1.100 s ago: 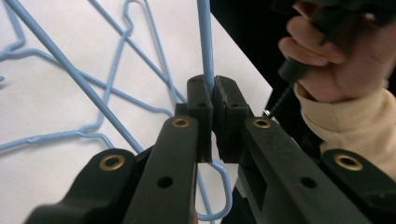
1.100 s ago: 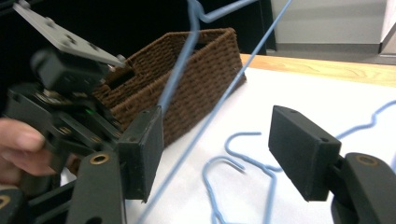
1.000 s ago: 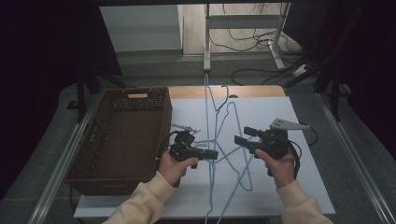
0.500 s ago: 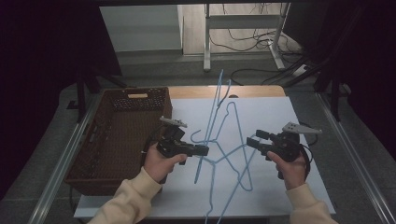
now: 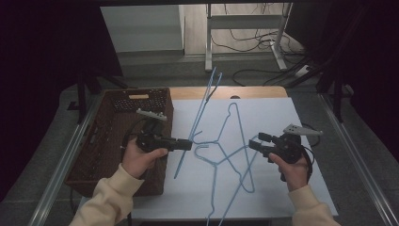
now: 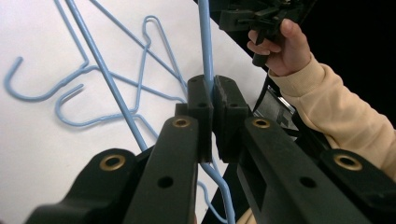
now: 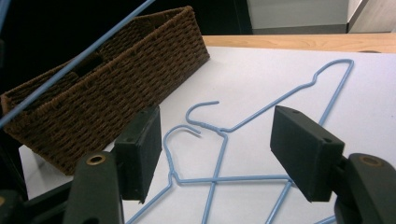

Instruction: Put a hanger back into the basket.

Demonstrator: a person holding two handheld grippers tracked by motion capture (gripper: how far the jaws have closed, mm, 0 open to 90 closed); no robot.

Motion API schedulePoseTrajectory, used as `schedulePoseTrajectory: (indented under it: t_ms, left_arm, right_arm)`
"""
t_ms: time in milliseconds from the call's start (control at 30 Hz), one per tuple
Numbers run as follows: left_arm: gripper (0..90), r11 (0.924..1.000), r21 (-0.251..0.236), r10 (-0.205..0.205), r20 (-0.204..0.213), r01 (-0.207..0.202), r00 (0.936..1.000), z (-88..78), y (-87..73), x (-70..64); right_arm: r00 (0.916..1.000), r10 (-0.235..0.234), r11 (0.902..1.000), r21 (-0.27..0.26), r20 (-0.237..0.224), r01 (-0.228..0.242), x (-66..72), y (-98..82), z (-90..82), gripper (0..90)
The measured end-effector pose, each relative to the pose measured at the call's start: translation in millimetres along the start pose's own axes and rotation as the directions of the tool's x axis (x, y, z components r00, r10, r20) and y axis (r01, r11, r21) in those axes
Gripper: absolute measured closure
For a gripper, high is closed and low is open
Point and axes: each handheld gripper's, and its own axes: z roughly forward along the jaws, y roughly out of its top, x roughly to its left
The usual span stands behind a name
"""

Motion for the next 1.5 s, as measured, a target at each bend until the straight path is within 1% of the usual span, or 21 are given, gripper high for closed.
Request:
schedulePoseTrajectory:
  t_ms: [133, 200, 300, 333, 367, 400, 433, 500, 533, 567, 600, 667, 700, 800, 967, 1133, 1267, 1300, 1367, 1400, 1500]
  left_arm:
    - [86.1, 1.0000, -0.002, -0.003, -0.013, 0.003, 0.9999, -14.2, -1.6, 3.2]
    - [86.3, 0.9999, -0.014, -0.007, -0.014, 0.007, 0.9999, -22.7, -3.9, 6.0]
    - [86.4, 0.9998, -0.021, -0.005, -0.017, 0.004, 0.9998, -27.9, -4.8, 6.5]
    - [86.5, 0.9994, -0.034, -0.005, -0.024, 0.004, 0.9997, -35.4, -5.5, 7.2]
    - [86.5, 0.9994, -0.034, -0.005, -0.024, 0.004, 0.9997, -35.4, -5.5, 7.2]
    - [86.5, 0.9988, -0.049, -0.008, -0.028, 0.006, 0.9996, -42.2, -5.9, 8.2]
    - [86.4, 0.9988, -0.049, -0.008, -0.028, 0.006, 0.9996, -42.2, -5.9, 8.2]
    - [86.4, 0.9980, -0.063, -0.012, -0.039, 0.010, 0.9992, -52.2, -6.6, 9.7]
    - [86.4, 0.9970, -0.077, -0.013, -0.051, 0.009, 0.9986, -61.4, -7.8, 11.6]
    - [86.4, 0.9970, -0.077, -0.013, -0.051, 0.009, 0.9986, -61.4, -7.8, 11.6]
    - [86.4, 0.9965, -0.083, -0.017, -0.056, 0.012, 0.9983, -66.0, -8.8, 12.5]
    - [86.4, 0.9947, -0.102, -0.016, -0.067, 0.009, 0.9976, -78.2, -12.6, 15.9]
    - [86.4, 0.9947, -0.102, -0.016, -0.067, 0.009, 0.9976, -78.2, -12.6, 15.9]
    - [86.4, 0.9934, -0.114, -0.014, -0.077, 0.006, 0.9969, -91.2, -19.3, 21.3]
    - [86.4, 0.9936, -0.112, -0.025, -0.091, 0.015, 0.9956, -102.7, -29.2, 31.1]
    - [86.4, 0.9925, -0.116, -0.049, -0.095, 0.038, 0.9943, -113.0, -42.2, 44.5]
    - [86.5, 0.9918, -0.117, -0.063, -0.103, 0.050, 0.9927, -119.9, -50.9, 52.3]
    - [86.4, 0.9918, -0.117, -0.063, -0.103, 0.050, 0.9927, -119.9, -50.9, 52.3]
    - [86.4, 0.9914, -0.118, -0.068, -0.110, 0.055, 0.9916, -124.6, -56.0, 56.6]
    - [86.4, 0.9905, -0.123, -0.075, -0.114, 0.061, 0.9907, -130.0, -61.6, 61.2]
    - [86.4, 0.9903, -0.124, -0.077, -0.116, 0.063, 0.9902, -134.2, -66.6, 65.5]
  right_arm:
    - [1.0000, -0.004, 0.9999, 0.011, 0.004, 0.004, -0.3, -1.4, 2.0, 34.2]
    - [1.0000, -0.004, 0.9999, 0.015, 0.005, 0.004, -0.3, -1.9, 2.7, 34.3]
    - [1.0000, -0.006, 0.9998, 0.018, 0.006, 0.006, -0.5, -2.4, 3.4, 34.2]
    - [1.0000, -0.005, 0.9998, 0.018, 0.006, 0.005, -0.6, -2.5, 3.5, 34.3]
    - [1.0000, -0.005, 0.9998, 0.018, 0.006, 0.005, -0.6, -2.5, 3.5, 34.3]
    - [1.0000, -0.005, 0.9998, 0.019, 0.008, 0.005, -0.5, -2.7, 3.7, 34.3]
    - [1.0000, -0.005, 0.9998, 0.019, 0.008, 0.005, -0.5, -2.7, 3.7, 34.3]
    - [0.9999, -0.006, 0.9998, 0.021, 0.010, 0.005, -0.6, -2.8, 3.8, 34.3]
    - [0.9999, -0.006, 0.9997, 0.022, 0.011, 0.006, -0.7, -3.0, 3.8, 34.3]
    - [0.9999, -0.006, 0.9997, 0.022, 0.011, 0.006, -0.7, -3.0, 3.8, 34.3]
    - [0.9999, -0.008, 0.9997, 0.023, 0.012, 0.007, -0.9, -3.0, 3.9, 34.3]
    - [0.9999, -0.007, 0.9997, 0.025, 0.013, 0.007, -1.2, -3.4, 4.2, 34.3]
    - [0.9999, -0.008, 0.9996, 0.026, 0.014, 0.007, -1.2, -3.4, 4.2, 34.3]
    - [0.9999, -0.008, 0.9996, 0.028, 0.015, 0.008, -1.3, -3.6, 4.6, 34.3]
    - [0.9998, -0.005, 0.9994, 0.034, 0.018, 0.005, -1.3, -4.3, 5.8, 34.3]
    - [0.9998, -0.006, 0.9992, 0.039, 0.019, 0.006, -1.9, -5.2, 7.1, 34.3]
    - [0.9998, -0.005, 0.9992, 0.039, 0.021, 0.004, -2.1, -5.4, 7.1, 34.3]
    - [0.9998, -0.005, 0.9992, 0.039, 0.021, 0.004, -2.1, -5.4, 7.1, 34.3]
    - [0.9997, -0.004, 0.9992, 0.040, 0.023, 0.003, -2.4, -5.6, 7.2, 34.3]
    - [0.9997, -0.004, 0.9992, 0.041, 0.024, 0.003, -2.7, -5.9, 7.5, 34.3]
    - [0.9997, -0.003, 0.9991, 0.042, 0.024, 0.002, -2.7, -6.1, 7.9, 34.3]
